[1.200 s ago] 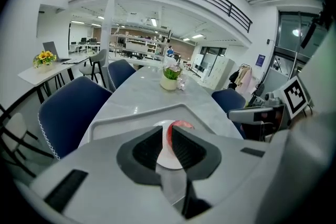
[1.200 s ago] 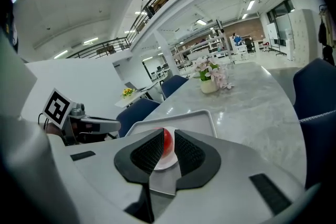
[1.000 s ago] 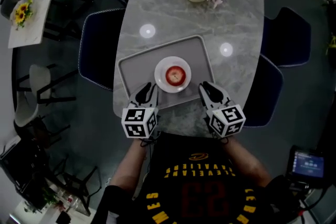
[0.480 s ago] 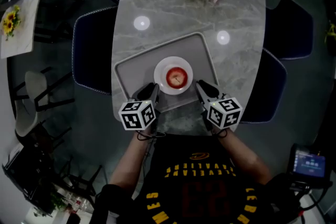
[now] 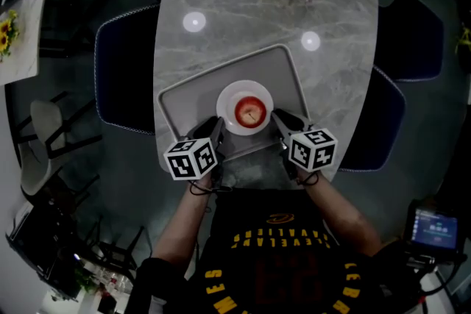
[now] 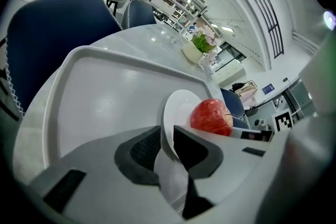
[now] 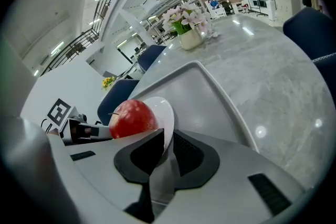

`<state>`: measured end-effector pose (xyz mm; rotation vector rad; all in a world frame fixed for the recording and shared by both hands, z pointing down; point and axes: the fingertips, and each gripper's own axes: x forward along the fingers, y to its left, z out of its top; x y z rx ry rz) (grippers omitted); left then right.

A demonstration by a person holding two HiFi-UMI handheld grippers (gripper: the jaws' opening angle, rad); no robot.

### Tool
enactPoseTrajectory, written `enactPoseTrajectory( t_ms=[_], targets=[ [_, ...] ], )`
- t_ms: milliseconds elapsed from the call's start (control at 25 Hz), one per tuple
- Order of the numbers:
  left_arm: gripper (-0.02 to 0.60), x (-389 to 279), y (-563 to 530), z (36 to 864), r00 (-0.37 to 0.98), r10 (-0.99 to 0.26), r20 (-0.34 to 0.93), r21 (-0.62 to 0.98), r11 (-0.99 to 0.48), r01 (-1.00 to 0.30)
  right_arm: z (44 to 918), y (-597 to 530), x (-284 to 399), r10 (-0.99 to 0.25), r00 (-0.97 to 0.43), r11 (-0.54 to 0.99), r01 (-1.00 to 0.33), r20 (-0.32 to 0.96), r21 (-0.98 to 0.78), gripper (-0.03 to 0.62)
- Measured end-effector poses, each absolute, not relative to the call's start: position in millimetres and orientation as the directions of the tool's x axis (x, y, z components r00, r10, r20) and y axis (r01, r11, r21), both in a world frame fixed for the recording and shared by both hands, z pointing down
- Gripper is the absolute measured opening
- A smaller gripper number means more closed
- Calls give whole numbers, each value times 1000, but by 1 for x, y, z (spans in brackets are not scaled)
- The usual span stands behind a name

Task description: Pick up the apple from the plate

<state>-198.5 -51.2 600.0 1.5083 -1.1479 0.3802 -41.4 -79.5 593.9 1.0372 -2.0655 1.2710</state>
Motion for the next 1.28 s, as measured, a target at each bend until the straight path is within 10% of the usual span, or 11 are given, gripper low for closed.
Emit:
enactPoseTrajectory(
  t_ms=[1280],
  targets=[
    [43,-192,-50,608,569,-394,721,690,338,-640,605,-80,-51,-247,-612,30,-780,752,-625,44]
  ],
)
